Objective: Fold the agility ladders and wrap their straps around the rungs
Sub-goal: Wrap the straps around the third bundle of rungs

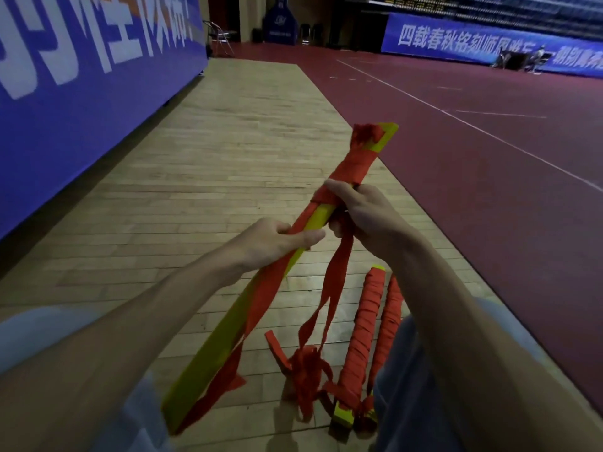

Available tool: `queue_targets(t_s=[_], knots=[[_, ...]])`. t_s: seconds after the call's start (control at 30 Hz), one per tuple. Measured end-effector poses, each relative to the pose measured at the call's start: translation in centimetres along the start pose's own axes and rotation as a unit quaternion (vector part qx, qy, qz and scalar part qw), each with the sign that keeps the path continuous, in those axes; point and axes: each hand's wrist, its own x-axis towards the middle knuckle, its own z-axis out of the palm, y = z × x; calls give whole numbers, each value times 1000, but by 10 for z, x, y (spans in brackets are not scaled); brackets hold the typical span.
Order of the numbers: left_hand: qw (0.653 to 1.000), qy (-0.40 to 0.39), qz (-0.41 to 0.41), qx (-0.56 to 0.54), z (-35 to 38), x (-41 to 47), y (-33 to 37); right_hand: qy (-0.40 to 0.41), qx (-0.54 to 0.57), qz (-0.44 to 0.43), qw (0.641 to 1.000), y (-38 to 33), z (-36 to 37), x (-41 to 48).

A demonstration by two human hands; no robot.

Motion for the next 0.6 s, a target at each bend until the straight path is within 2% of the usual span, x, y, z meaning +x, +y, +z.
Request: queue_targets(t_s=[0.1, 0.17, 0.3, 0.4, 0.5, 0.6], knots=[[991, 8, 21, -129, 0, -5, 1, -34, 29, 9, 999, -3, 0, -3], [984, -5, 28, -175, 5, -4, -3, -16, -35, 19, 999, -2, 3, -4], [993, 3, 43, -108, 16, 3, -13, 34, -223, 36, 974, 5, 9, -3], [999, 1, 35, -18, 20, 5, -12, 48, -286, 54, 956, 7, 10, -2], [999, -26, -16, 40, 22, 1, -7, 28, -282, 102, 954, 10, 10, -4], [999, -16, -41, 18, 23, -2, -3, -14, -181, 146, 973, 6, 10, -6]])
